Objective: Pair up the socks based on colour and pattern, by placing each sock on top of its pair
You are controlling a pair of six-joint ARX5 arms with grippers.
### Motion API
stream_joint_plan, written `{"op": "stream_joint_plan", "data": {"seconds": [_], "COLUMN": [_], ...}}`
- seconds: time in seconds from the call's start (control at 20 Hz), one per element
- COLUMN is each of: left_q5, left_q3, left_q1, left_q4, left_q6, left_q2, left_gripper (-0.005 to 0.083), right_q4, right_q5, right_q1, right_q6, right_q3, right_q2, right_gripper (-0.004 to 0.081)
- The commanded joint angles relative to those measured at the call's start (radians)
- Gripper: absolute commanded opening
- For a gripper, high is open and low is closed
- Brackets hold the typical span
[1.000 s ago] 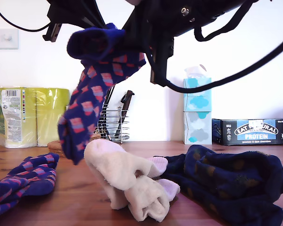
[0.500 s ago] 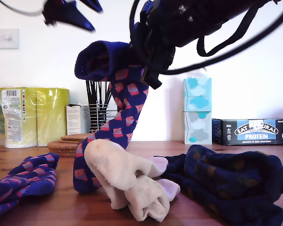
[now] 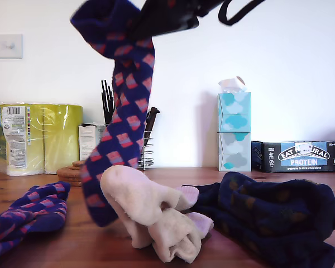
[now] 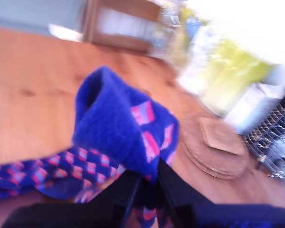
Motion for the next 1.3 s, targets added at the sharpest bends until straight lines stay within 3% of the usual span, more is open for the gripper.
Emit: {"op": "stream_joint_plan", "data": {"seconds": [0.0, 0.15, 0.25, 0.45, 0.55, 0.6, 0.65, 0.8, 0.85, 1.25], "left_q5": [-0.013, -0.013, -0.012, 0.049, 0.141, 0.203, 0.239, 0.244, 0.243, 0.234], "left_q3": [-0.106, -0.295, -0.400, -0.550, -0.562, -0.562, -0.562, -0.562, -0.562, -0.562], "left_q1": [-0.002, -0.002, -0.002, -0.003, -0.003, -0.003, -0.003, -0.015, -0.024, -0.093], "left_q4": [0.122, 0.348, 0.466, 0.607, 0.596, 0.592, 0.591, 0.593, 0.600, 0.735], "left_q6": [-0.016, -0.011, -0.003, -0.006, -0.028, -0.059, -0.072, -0.106, -0.106, -0.177], "left_q2": [-0.033, -0.149, -0.212, -0.262, -0.240, -0.227, -0.213, -0.180, -0.170, -0.091], "left_gripper": [-0.0020, -0.0020, -0.0020, -0.0020, 0.0005, 0.0071, 0.0153, 0.0526, 0.0577, 0.0568], "right_q4": [-0.063, -0.168, -0.174, -0.172, -0.153, -0.144, -0.138, -0.116, -0.111, -0.117], "right_q5": [-0.116, -0.316, -0.420, -0.533, -0.547, -0.547, -0.548, -0.547, -0.548, -0.547], "right_q1": [-0.029, -0.105, -0.142, -0.193, -0.203, -0.208, -0.214, -0.219, -0.219, -0.217], "right_q6": [0.073, 0.176, 0.218, 0.293, 0.330, 0.344, 0.352, 0.359, 0.363, 0.381], "right_q3": [0.020, 0.065, 0.068, 0.068, 0.068, 0.068, 0.068, 0.068, 0.068, 0.068], "right_q2": [-0.011, -0.011, -0.011, -0.011, -0.011, -0.011, -0.011, -0.011, -0.011, -0.010], "right_gripper": [-0.0013, -0.0013, -0.0013, -0.0013, -0.0013, -0.0013, -0.0013, -0.0013, -0.0013, -0.0013]}}
